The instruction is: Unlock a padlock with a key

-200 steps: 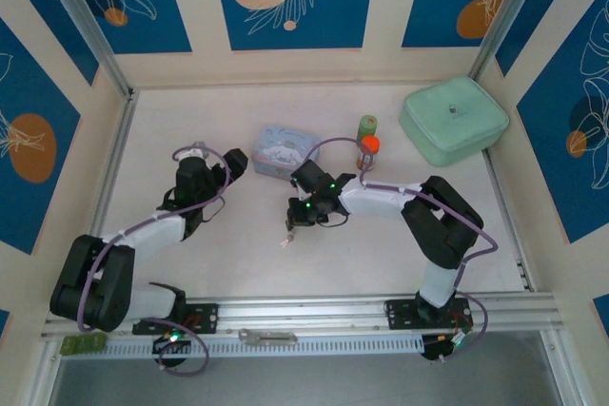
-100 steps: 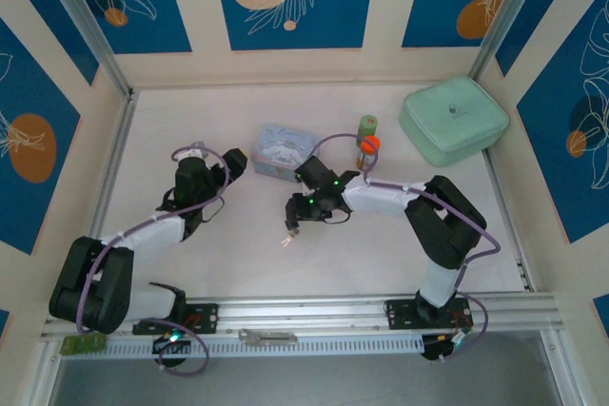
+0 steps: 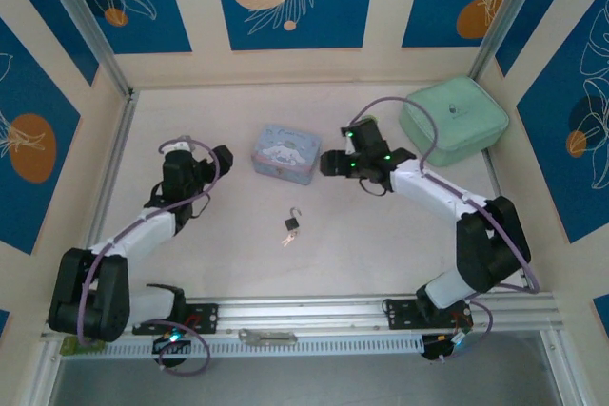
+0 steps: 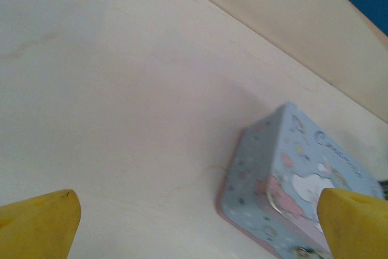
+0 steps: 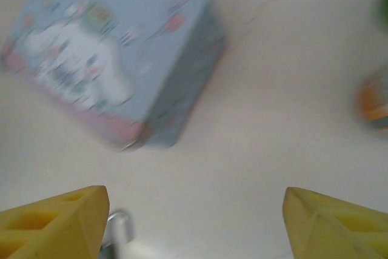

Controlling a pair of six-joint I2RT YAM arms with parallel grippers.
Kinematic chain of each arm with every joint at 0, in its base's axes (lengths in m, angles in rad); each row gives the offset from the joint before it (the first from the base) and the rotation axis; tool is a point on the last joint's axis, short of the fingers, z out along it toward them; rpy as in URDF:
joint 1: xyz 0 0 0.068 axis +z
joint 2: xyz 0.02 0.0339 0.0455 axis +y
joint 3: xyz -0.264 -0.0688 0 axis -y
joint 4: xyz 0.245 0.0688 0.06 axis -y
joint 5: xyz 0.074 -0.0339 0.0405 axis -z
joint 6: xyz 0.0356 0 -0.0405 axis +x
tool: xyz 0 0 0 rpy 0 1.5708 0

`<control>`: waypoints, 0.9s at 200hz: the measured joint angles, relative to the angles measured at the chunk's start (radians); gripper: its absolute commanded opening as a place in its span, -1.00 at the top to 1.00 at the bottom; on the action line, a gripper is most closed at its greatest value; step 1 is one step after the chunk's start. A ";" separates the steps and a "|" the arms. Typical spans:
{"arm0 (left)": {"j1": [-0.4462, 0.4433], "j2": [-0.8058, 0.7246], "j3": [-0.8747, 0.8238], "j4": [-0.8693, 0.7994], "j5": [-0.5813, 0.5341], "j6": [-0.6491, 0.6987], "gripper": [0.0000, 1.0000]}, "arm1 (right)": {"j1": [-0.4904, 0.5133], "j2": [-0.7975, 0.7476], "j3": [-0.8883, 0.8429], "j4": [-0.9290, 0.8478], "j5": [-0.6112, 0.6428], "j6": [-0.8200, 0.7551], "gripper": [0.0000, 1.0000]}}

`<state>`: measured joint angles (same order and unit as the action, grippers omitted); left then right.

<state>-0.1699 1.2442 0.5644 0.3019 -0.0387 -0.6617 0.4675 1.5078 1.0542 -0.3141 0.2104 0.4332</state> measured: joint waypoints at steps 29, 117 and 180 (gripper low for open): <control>0.048 -0.004 0.002 -0.036 -0.053 0.091 -0.99 | -0.148 -0.006 -0.014 0.056 0.096 -0.084 -0.52; 0.063 0.026 -0.001 -0.010 -0.212 0.391 -0.99 | -0.336 -0.007 -0.269 0.524 0.175 -0.290 -0.52; 0.063 0.148 0.005 0.051 -0.285 0.537 -0.99 | -0.387 0.020 -0.454 0.803 0.156 -0.305 -0.99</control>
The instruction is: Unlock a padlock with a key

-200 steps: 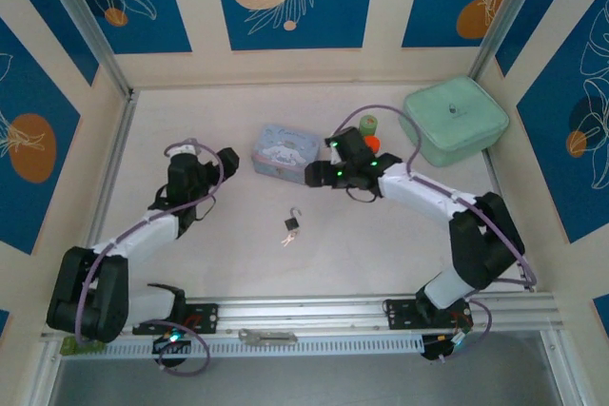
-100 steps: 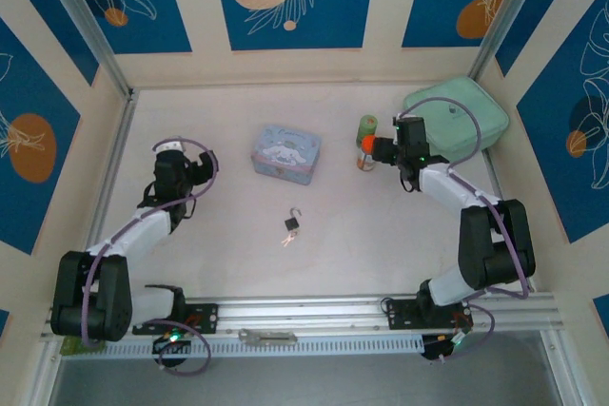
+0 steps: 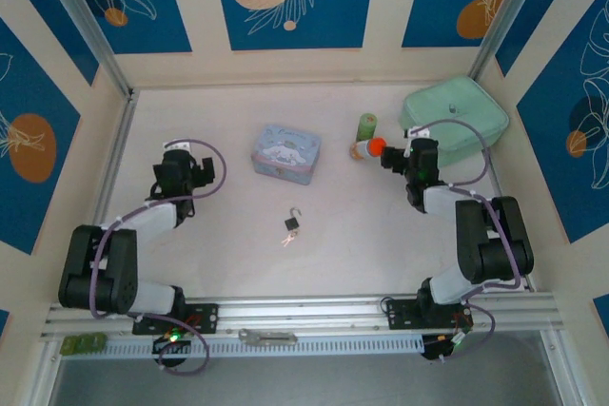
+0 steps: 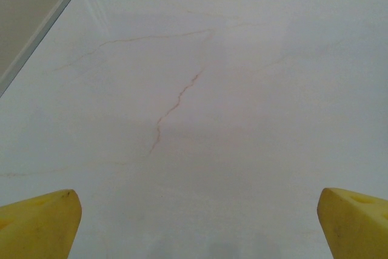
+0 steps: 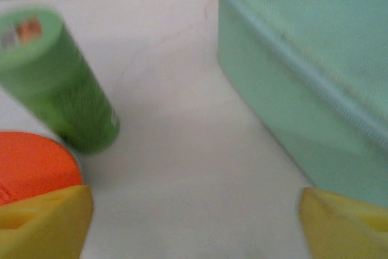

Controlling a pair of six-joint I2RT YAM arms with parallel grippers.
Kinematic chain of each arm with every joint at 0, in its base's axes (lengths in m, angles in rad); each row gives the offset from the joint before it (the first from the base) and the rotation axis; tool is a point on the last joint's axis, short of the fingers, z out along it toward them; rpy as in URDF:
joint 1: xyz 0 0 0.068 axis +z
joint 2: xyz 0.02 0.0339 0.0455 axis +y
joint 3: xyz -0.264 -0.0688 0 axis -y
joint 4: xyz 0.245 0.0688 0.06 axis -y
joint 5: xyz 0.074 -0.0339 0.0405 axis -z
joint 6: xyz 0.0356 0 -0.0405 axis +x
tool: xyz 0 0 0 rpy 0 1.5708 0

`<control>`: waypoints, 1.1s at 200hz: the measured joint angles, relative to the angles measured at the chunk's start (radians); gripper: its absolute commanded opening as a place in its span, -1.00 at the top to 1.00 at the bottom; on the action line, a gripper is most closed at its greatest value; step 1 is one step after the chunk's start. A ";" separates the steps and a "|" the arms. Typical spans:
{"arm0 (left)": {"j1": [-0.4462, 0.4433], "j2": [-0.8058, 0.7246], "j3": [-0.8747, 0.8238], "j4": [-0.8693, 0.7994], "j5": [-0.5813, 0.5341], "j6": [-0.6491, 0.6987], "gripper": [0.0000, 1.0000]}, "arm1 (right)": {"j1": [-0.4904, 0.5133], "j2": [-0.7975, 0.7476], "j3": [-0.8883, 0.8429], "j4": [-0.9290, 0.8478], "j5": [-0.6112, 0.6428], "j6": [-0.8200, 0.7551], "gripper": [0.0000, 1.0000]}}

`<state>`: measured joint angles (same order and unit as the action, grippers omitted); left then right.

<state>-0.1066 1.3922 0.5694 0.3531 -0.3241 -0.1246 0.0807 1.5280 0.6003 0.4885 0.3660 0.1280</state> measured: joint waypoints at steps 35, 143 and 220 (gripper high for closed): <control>0.000 0.012 -0.057 0.148 -0.018 0.053 -0.99 | -0.017 0.000 -0.074 0.043 -0.030 -0.006 -0.98; 0.000 0.127 -0.272 0.672 0.044 0.117 -0.99 | -0.051 -0.011 -0.197 0.294 -0.109 0.002 -0.98; 0.000 0.172 -0.224 0.649 0.101 0.134 -0.98 | -0.051 -0.011 -0.197 0.313 -0.109 0.002 -0.98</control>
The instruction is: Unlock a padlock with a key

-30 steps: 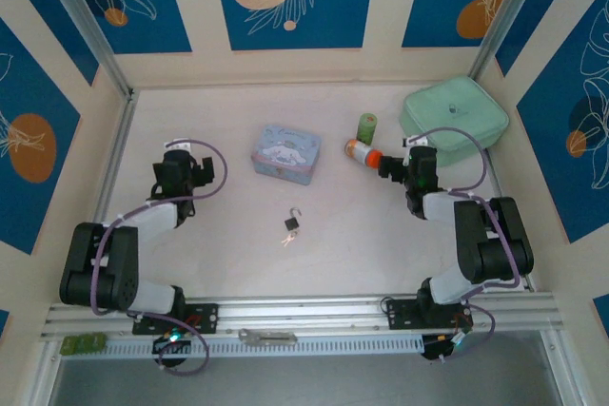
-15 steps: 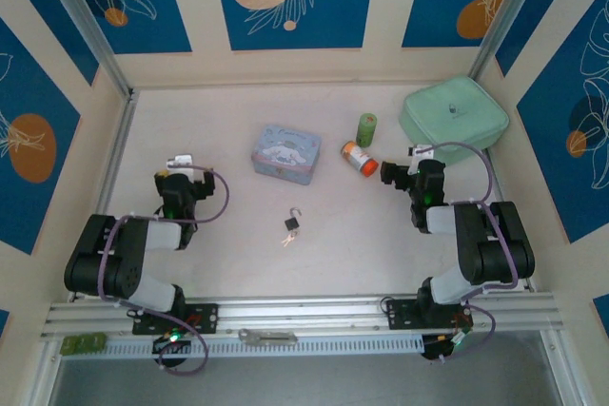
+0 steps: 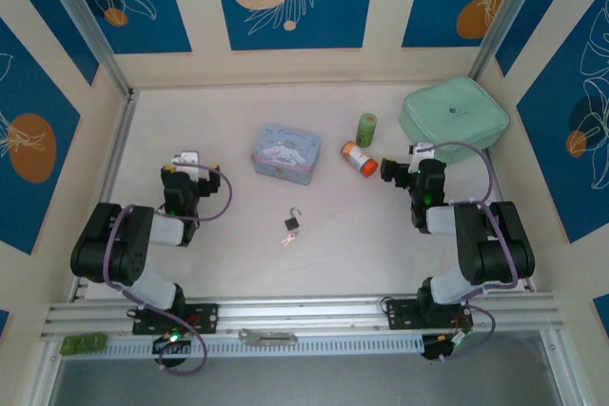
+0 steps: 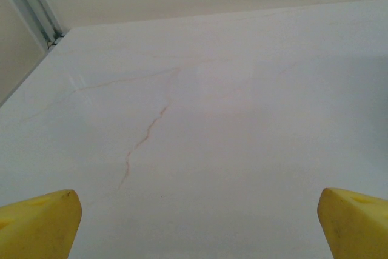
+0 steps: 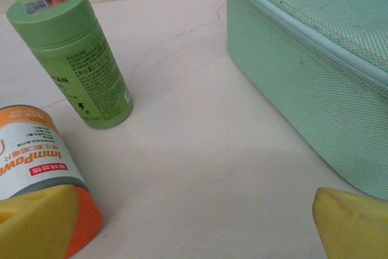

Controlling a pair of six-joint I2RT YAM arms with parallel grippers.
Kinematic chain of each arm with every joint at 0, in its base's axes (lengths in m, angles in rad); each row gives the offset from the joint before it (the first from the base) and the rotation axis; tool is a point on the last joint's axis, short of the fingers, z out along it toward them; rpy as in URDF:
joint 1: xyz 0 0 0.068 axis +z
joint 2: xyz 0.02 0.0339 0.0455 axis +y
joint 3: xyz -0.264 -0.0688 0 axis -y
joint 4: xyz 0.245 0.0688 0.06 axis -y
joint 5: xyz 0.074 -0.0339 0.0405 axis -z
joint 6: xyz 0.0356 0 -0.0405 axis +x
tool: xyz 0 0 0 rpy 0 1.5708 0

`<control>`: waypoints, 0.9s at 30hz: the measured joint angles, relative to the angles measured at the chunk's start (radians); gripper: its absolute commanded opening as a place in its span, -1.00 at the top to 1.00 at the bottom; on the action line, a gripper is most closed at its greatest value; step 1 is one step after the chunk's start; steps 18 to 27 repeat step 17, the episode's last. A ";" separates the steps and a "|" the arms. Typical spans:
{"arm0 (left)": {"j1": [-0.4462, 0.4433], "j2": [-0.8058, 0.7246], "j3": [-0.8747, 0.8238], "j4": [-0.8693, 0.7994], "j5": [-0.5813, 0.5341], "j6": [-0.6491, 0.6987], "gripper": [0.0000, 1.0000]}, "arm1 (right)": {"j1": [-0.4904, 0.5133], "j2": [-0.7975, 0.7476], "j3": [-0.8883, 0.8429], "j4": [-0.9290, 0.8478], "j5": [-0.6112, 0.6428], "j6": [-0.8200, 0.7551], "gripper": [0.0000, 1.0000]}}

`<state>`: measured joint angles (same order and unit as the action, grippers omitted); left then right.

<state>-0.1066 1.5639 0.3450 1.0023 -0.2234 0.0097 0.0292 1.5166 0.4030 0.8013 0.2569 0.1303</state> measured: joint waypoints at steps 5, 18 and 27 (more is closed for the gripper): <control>0.000 0.000 0.006 -0.014 0.007 0.000 -0.99 | 0.000 0.000 0.000 0.000 0.000 0.000 -0.98; 0.000 0.000 0.006 -0.035 0.010 0.000 -0.99 | 0.000 0.000 0.000 0.000 0.000 0.000 -0.98; 0.000 0.000 0.006 -0.035 0.010 0.000 -0.99 | 0.000 0.000 0.000 0.000 0.000 0.000 -0.98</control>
